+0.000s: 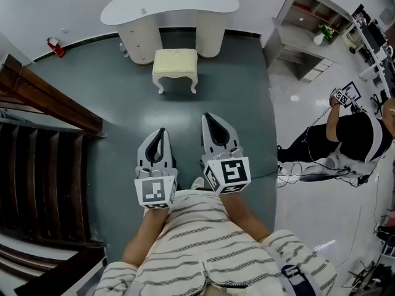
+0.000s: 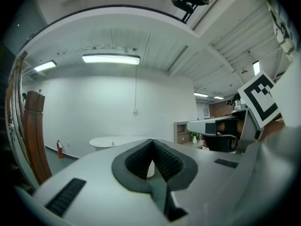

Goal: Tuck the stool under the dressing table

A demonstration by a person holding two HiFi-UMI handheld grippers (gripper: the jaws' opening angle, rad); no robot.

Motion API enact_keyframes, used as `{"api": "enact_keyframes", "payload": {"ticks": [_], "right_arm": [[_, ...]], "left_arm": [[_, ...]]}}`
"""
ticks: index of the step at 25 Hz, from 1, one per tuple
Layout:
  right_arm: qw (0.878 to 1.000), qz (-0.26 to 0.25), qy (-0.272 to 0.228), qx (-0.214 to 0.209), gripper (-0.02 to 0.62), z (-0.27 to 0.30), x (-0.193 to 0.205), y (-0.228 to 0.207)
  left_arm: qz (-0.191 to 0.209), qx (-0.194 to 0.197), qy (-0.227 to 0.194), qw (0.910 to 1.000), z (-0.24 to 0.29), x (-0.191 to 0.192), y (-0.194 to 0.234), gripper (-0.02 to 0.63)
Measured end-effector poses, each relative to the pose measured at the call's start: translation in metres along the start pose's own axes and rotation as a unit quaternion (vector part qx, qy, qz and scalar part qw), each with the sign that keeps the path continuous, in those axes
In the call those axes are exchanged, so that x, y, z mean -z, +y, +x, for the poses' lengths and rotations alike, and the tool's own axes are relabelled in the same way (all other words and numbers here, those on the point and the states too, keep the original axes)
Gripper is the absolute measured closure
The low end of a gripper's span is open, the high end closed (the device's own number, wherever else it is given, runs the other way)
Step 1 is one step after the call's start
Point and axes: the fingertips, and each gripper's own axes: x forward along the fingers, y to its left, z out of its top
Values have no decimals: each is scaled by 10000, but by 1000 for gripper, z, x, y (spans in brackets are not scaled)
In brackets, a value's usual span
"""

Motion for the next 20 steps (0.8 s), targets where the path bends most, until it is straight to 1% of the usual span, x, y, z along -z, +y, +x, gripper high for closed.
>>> {"api": "enact_keyframes", "payload": {"ticks": [5,9,14,20], "right_arm": [[9998,-199,74,-10,581,22,2,-7],[9984,-557,107,83,583,46,-4,-19],[9981,-575,137,193,583,90,-2,-32],[9981,-548,193,208,582,165,-3,-47]], "left_arm": [[-104,-5,-63,9999,26,3,10,600],[-165,136,-102,9997,60,2,13,600],[-259,250,-103,9993,105,2,34,600],[-268,270,-160,9991,177,-1,78,600]]}}
